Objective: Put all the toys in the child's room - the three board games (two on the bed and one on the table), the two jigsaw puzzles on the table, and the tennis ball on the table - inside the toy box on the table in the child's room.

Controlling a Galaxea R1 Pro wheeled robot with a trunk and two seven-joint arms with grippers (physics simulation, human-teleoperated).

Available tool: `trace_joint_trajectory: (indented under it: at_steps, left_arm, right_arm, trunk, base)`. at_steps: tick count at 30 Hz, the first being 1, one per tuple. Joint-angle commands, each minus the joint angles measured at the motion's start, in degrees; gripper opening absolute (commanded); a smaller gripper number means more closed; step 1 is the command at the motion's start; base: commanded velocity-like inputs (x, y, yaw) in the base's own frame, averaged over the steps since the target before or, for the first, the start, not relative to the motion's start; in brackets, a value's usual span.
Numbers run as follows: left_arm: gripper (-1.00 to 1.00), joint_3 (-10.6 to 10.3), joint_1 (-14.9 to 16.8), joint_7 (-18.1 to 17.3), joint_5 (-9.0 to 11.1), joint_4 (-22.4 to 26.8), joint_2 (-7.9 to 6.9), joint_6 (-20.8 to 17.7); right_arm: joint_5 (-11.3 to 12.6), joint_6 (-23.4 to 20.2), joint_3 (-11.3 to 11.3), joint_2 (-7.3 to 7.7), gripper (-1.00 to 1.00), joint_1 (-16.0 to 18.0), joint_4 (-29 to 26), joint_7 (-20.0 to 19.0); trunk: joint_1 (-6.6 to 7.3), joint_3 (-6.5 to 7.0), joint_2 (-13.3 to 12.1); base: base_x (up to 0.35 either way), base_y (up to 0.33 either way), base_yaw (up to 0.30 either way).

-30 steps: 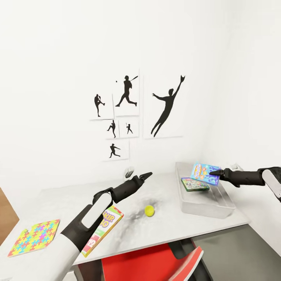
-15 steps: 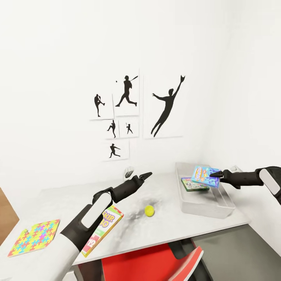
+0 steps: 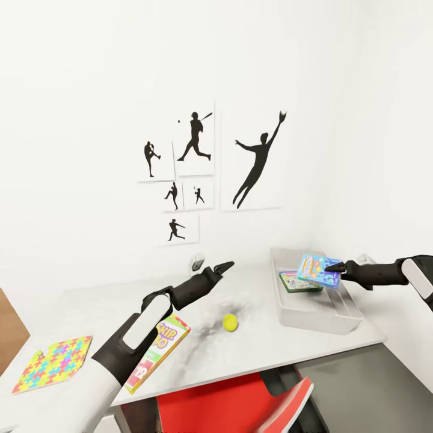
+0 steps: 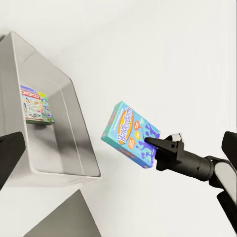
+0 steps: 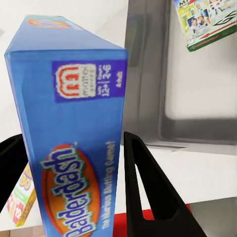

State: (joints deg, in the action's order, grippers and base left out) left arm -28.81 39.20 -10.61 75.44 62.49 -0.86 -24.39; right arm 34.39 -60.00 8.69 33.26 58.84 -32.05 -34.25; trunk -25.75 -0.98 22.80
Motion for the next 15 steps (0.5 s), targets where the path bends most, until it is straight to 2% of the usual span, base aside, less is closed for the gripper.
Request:
trace_joint_trajectory:
  at_steps: [1, 5, 9, 10, 13, 15]
  left_arm:
    - [1.0, -0.1, 0.2, 0.1, 0.7, 0.6, -0.22, -0.3]
    - [1.0, -0.1, 2.3, 3.4, 3.7, 3.2, -0.91, -3.3]
    - [1.0, -0.1, 5.5, 11.1, 9.0, 5.7, -2.3, -6.3]
    - [1.0, -0.1, 5.5, 11.1, 9.0, 5.7, -2.3, -6.3]
    - [1.0, -0.1, 7.1, 16.4, 12.9, 6.6, -3.01, -7.3]
    - [1.0, -0.1, 7.7, 19.0, 14.7, 6.9, -3.37, -7.7]
  right_arm:
    - [-0.3, 0.0, 0.2, 0.08, -1.0, 0.1, 0.1, -0.6]
    - [-0.2, 0.0, 0.1, 0.08, -1.0, 1.5, 0.4, -0.5]
    - [-0.2, 0.0, 0.1, -0.08, -1.0, 3.5, 1.9, -0.5]
    - [-0.2, 0.0, 0.1, -0.08, -1.0, 3.5, 1.9, -0.5]
    - [-0.1, 0.0, 0.0, -0.29, -1.0, 4.3, 3.7, -0.5]
    - [0.0, 0.0, 0.0, -0.39, -1.0, 4.7, 4.5, -0.5]
  trunk:
    - [-0.03, -0.2, 0.1]
    - [-0.03, -0.56, 0.1]
    - [-0.03, -0.93, 0.1]
    - [-0.03, -1.02, 0.1]
    - [-0.03, -1.3, 0.1]
    - [-0.03, -1.49, 0.1]
  base:
    - [0.0, 0.0, 0.0]
    - [0.0, 0.0, 0.0]
    - [0.0, 0.0, 0.0]
    - [0.0, 0.0, 0.0]
    - [0.0, 0.0, 0.0]
    - [0.0, 0.0, 0.0]
